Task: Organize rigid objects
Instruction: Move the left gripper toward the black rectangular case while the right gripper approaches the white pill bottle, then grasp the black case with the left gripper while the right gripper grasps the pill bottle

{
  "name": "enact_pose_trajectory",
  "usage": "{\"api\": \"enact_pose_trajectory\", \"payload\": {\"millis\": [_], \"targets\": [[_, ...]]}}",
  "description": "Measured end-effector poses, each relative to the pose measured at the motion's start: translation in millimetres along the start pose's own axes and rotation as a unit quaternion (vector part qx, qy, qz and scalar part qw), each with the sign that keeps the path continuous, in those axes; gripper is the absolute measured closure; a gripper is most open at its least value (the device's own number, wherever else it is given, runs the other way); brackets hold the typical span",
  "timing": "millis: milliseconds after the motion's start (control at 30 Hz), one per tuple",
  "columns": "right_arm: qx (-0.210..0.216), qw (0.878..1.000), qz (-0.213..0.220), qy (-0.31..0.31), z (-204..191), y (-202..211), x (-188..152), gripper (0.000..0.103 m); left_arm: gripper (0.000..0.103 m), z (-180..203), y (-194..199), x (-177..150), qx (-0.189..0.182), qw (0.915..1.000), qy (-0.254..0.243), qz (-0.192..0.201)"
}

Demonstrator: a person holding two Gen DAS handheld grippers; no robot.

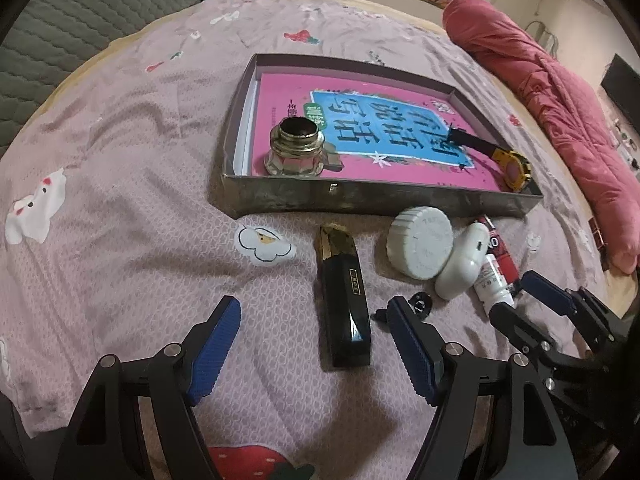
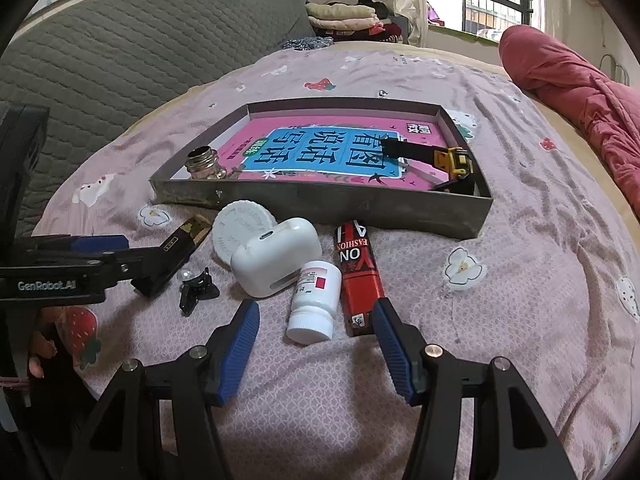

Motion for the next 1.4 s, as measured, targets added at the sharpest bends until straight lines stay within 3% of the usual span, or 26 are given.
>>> {"api": "enact_pose_trajectory", "payload": {"millis": [333, 400, 600, 1067, 1267, 1400], "targets": [[0.006, 1.000, -0.005, -0.002, -0.5, -6.7, 1.9, 0.045, 0.027, 4.6, -10.9, 7.4, 0.012, 0.9999, 0.003, -0.009], [0.011, 1.000, -0.005, -0.004, 0.0, -7.4, 2.6, 0.045, 0.035, 5.4, -12.4, 8.4, 0.015, 0.9998, 0.002, -0.010], [0.023, 1.000, -0.007, -0.002, -2.0, -11.8, 4.7, 0.045, 0.047, 7.8, -14.4, 8.9, 0.020, 0.9997, -0.006, -0.011], [0.021, 0.999, -0.043, -0.019, 1.4, -35.4, 7.4, 0.075, 0.049, 12.7, -23.2, 10.8, 0.019, 0.9995, -0.010, -0.022], [0.011, 0.999, -0.048, 0.005, -2.6, -36.6, 5.9, 0.076, 0.049, 13.4, -26.8, 12.8, 0.021, 0.9995, -0.010, -0.023], [0.014, 0.999, -0.046, 0.012, -3.3, -34.2, 4.7, 0.076, 0.057, 12.9, -28.4, 14.5, 0.025, 0.9994, -0.011, -0.023]]}}
Point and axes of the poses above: each gripper's, at about its wrist camera, not at the fingertips, and y roughly against the way its jaws point, z to its right, x to its top, the point moved 1 cm from there along -y, roughly the way its jaws point
